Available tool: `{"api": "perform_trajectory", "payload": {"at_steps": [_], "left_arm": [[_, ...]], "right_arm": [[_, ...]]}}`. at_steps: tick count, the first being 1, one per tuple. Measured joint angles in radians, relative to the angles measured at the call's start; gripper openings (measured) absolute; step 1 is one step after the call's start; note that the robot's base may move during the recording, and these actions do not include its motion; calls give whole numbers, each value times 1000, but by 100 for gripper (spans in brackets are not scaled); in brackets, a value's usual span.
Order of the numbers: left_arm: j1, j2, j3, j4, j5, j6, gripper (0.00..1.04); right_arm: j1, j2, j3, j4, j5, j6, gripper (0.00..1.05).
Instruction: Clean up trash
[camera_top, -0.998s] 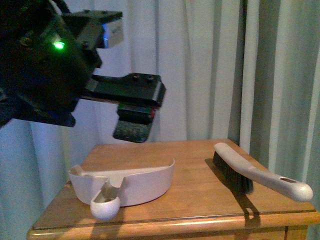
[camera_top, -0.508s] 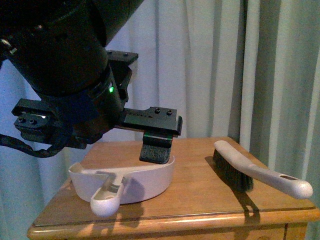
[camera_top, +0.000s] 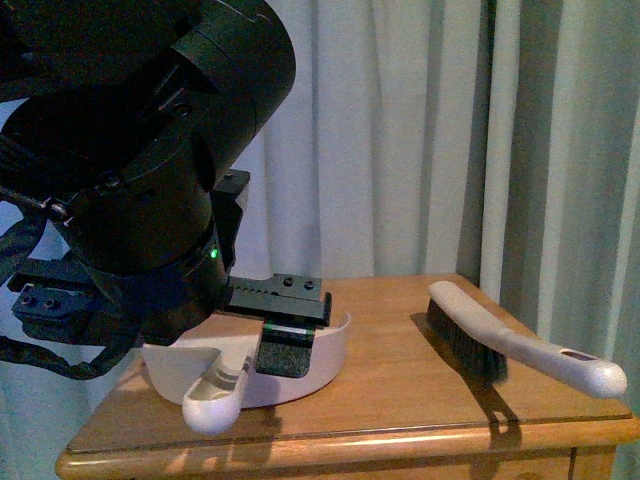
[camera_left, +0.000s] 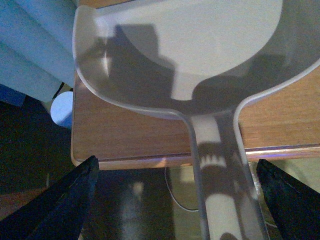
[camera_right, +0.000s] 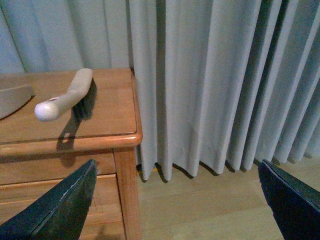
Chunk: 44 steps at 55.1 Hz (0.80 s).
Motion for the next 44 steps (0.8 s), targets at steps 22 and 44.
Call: {"api": "perform_trajectory", "payload": {"at_steps": [22, 44], "left_arm": [[6, 27, -32, 35, 12, -4, 97], [1, 65, -37, 64, 16, 0, 91]], "right_arm": [[0, 0, 0, 0, 0, 0, 97], [0, 0, 0, 0, 0, 0, 97]]}}
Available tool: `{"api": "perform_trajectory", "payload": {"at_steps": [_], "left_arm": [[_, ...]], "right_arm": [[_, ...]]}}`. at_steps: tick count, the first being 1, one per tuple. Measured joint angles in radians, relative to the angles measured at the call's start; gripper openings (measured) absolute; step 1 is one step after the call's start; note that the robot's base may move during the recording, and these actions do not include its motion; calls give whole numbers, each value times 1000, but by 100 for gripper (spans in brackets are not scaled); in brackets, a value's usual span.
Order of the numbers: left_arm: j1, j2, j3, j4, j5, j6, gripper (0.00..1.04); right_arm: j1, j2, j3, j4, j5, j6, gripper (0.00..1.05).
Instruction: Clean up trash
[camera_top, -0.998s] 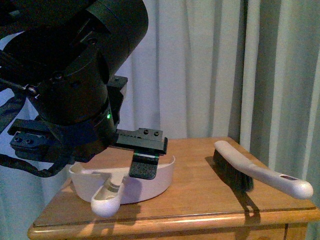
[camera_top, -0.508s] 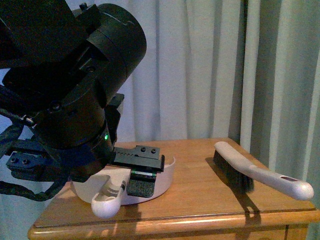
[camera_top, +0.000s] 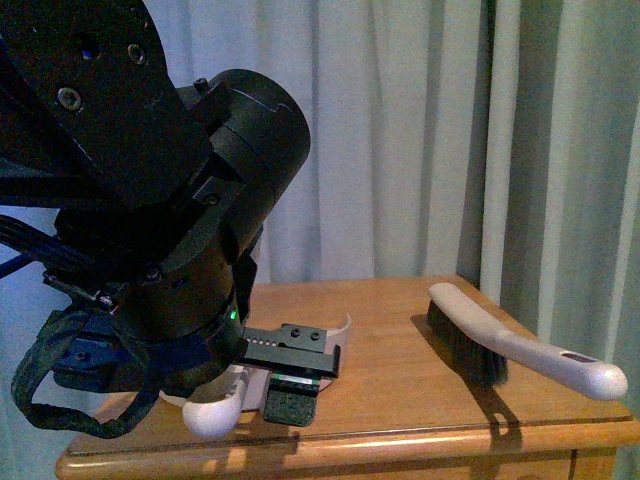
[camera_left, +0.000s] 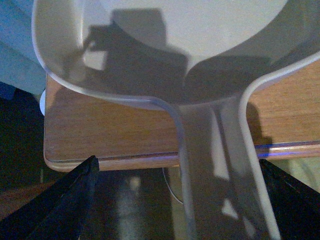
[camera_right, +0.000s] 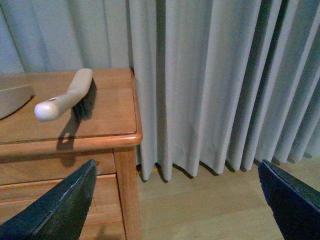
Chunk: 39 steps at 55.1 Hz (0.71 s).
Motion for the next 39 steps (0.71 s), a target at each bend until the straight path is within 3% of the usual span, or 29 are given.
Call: {"api": "perform_trajectory", "payload": {"at_steps": [16, 28, 39], "left_arm": [[-3, 0, -16, 10, 14, 5, 29], [-3, -10, -34, 65, 16, 32, 27], [0, -129, -133, 347, 28, 110, 27]], "right_arm": [[0, 0, 0, 0, 0, 0, 97], [0, 0, 0, 0, 0, 0, 97], [0, 0, 0, 0, 0, 0, 97]]}}
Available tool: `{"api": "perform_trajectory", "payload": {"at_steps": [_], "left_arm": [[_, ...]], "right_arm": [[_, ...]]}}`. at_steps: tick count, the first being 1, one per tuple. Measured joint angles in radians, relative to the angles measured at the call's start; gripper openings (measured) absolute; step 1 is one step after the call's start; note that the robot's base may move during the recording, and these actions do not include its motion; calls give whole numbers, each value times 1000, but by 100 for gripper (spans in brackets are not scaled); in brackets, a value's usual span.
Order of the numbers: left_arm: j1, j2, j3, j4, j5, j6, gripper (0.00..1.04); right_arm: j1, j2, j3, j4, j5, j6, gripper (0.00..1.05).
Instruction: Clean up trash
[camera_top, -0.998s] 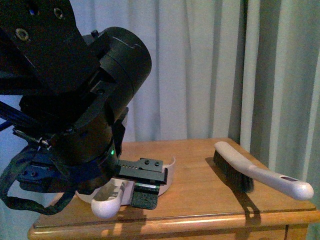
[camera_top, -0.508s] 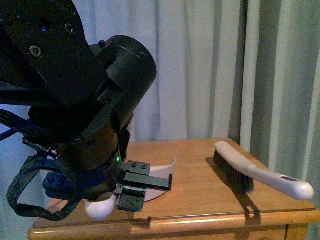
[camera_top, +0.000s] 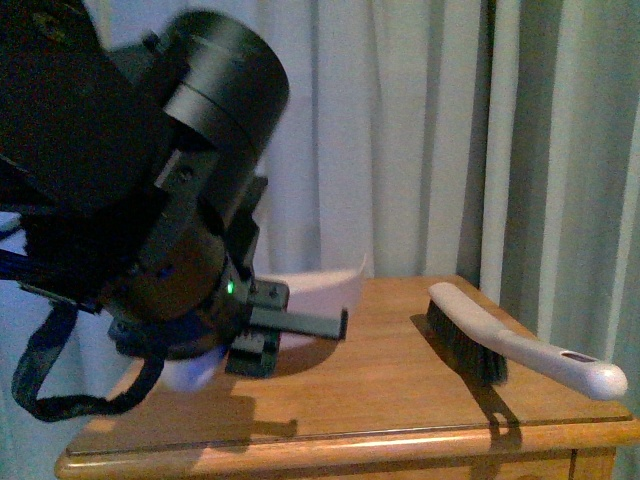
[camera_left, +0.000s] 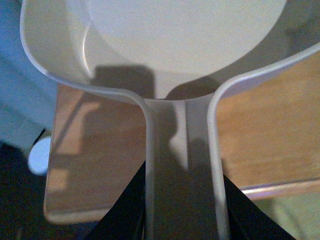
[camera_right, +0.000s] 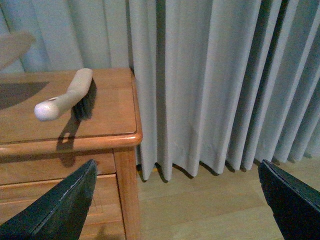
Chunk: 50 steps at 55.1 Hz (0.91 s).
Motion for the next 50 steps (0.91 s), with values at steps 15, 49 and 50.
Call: {"api": "perform_trajectory", "payload": {"at_steps": [15, 49, 50], "left_arm": [[52, -277, -204, 375, 92, 192, 27], [689, -1091, -608, 334, 724, 313, 26], [711, -1115, -620, 325, 744, 299, 26]], "right_arm": [[0, 0, 0, 0, 0, 0, 97], [0, 0, 0, 0, 0, 0, 97], [0, 0, 0, 0, 0, 0, 97]]}}
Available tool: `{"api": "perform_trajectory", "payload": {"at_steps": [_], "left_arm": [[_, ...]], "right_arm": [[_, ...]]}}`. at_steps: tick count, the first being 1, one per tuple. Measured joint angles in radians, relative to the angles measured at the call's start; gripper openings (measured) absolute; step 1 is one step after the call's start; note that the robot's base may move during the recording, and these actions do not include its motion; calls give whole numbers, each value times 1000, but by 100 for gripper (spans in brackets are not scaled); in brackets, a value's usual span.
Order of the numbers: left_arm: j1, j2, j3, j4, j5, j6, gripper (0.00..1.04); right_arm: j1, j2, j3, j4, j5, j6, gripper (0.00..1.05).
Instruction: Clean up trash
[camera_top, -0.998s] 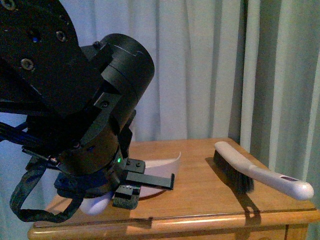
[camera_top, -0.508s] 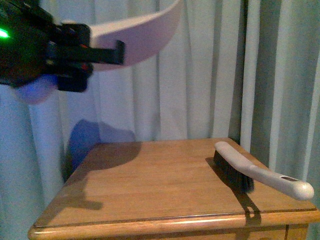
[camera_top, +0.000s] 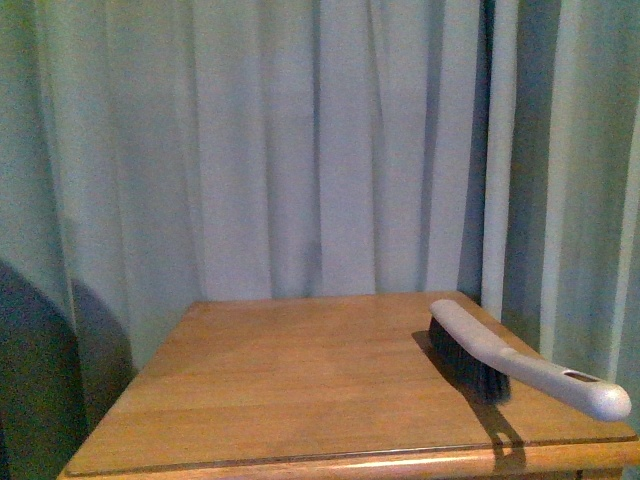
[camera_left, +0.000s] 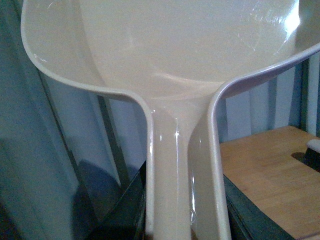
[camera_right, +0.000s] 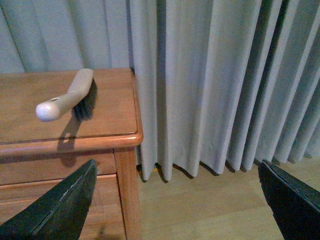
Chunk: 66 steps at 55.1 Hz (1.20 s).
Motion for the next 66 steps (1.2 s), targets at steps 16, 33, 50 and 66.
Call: {"api": "perform_trajectory", "payload": {"at_steps": [16, 33, 50, 66], "left_arm": [[130, -196, -148, -4, 101, -173, 26], [120, -223, -203, 34, 119, -252, 26], [119, -223, -203, 34, 119, -255, 26], [119, -223, -204, 34, 119, -255, 26]], "right_arm": [[0, 0, 0, 0, 0, 0, 97], [138, 150, 16, 51, 444, -93, 97], [254, 719, 493, -46, 330, 47, 97], [262, 1171, 1006, -332, 217, 243, 97]]}}
